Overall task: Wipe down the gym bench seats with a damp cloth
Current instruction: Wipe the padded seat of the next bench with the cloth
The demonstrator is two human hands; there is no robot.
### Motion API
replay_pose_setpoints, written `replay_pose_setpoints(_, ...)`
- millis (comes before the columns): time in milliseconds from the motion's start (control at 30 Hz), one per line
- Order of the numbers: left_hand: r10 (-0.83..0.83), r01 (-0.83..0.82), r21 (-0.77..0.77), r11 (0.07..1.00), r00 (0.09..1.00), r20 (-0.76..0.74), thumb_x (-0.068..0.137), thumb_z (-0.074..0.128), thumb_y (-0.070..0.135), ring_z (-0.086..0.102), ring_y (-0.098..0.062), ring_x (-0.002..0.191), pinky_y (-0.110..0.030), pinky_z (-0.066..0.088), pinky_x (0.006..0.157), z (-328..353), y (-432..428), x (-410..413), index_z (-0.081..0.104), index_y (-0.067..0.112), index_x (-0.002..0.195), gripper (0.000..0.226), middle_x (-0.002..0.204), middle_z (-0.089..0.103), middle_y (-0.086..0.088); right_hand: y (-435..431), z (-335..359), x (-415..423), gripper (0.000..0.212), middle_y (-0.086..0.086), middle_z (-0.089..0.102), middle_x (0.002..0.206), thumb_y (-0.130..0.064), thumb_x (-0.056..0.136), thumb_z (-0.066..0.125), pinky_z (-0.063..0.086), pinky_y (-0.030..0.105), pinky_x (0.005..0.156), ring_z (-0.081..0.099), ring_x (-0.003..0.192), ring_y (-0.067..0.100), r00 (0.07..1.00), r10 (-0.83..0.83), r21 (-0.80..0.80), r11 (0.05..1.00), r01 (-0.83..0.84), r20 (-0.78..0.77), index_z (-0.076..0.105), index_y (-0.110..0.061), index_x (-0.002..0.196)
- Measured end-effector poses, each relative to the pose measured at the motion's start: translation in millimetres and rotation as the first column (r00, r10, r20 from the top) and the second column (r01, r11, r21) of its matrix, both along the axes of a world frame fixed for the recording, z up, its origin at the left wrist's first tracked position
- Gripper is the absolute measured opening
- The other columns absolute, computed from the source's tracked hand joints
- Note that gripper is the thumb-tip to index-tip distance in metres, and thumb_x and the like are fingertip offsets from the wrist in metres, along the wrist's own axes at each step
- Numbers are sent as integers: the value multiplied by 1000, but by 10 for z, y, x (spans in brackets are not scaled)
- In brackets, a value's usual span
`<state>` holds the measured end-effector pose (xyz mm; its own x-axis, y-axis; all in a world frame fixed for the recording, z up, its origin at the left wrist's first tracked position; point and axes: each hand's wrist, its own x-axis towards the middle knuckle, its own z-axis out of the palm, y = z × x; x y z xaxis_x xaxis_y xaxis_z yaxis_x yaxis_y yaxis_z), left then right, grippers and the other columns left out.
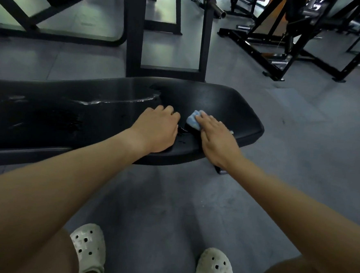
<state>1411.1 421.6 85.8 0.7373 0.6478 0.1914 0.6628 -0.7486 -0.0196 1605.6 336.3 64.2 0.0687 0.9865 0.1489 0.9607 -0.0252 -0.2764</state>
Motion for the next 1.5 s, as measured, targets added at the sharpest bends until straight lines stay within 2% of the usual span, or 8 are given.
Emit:
replay_pose_setpoints(233,61,-61,4,998,997,-46,107,39,36,56,-30,110,-42,45,86,7,-139,83,53,12,128,34,125,55,-12,-244,42,250,56,-8,25,167,-16,106,38,10,34,127,21,154,12,985,163,-46,986,-161,55,30,-28,160)
replay_pose_setpoints(500,69,-69,8,998,997,-46,108,36,36,57,-32,110,-44,47,87,-16,-188,80,54,11,128,37,124,57,-12,-310,38,854,51,5,35,163,-16,105,34,26,45,122,34,148,27,964,-264,7,965,264,-18,36,-17,156)
replay_pose_setpoints(600,67,-66,20,998,997,-43,108,36,36,58,-32,108,-44,47,86,-28,-176,72,55,11,126,36,122,58,-12,-238,-38,659,50,11,40,159,-17,104,31,32,49,118,40,142,33,951,-308,52,950,307,10,39,-8,153)
replay_pose_setpoints(700,61,-60,17,998,998,-32,108,36,35,59,-31,104,-44,49,85,-22,-155,73,57,11,122,35,119,59,-11,-206,-74,354,51,13,38,160,-18,104,33,30,48,120,37,145,31,972,-234,63,971,231,35,39,-7,153)
replay_pose_setpoints(800,50,-50,-12,999,999,-12,108,35,35,59,-29,103,-45,49,86,5,-112,51,59,13,121,35,117,60,-9,-279,-46,7,52,8,32,165,-21,106,35,21,44,125,30,151,26,999,-35,45,998,33,37,34,-14,158)
replay_pose_setpoints(967,35,-35,-75,997,999,-3,107,35,37,59,-25,110,-46,48,97,22,-33,-77,59,16,130,39,127,61,-6,-279,20,-141,52,-5,23,168,-28,108,35,11,32,127,20,154,13,979,192,-39,981,-190,65,29,-23,160)
replay_pose_setpoints(1300,167,-172,-107,979,984,-56,107,38,43,55,-32,122,-50,43,106,58,8,-491,51,14,138,45,136,54,-11,136,106,0,49,8,36,162,-21,106,28,30,47,119,39,144,30,980,-182,-34,982,185,86,39,-12,154)
replay_pose_setpoints(1500,183,-192,-140,971,980,-78,107,39,41,52,-31,126,-50,41,108,26,78,-685,51,14,141,45,142,52,-9,26,180,-577,48,8,33,163,-23,109,33,25,37,119,34,147,27,993,99,-38,995,-97,71,36,-12,156)
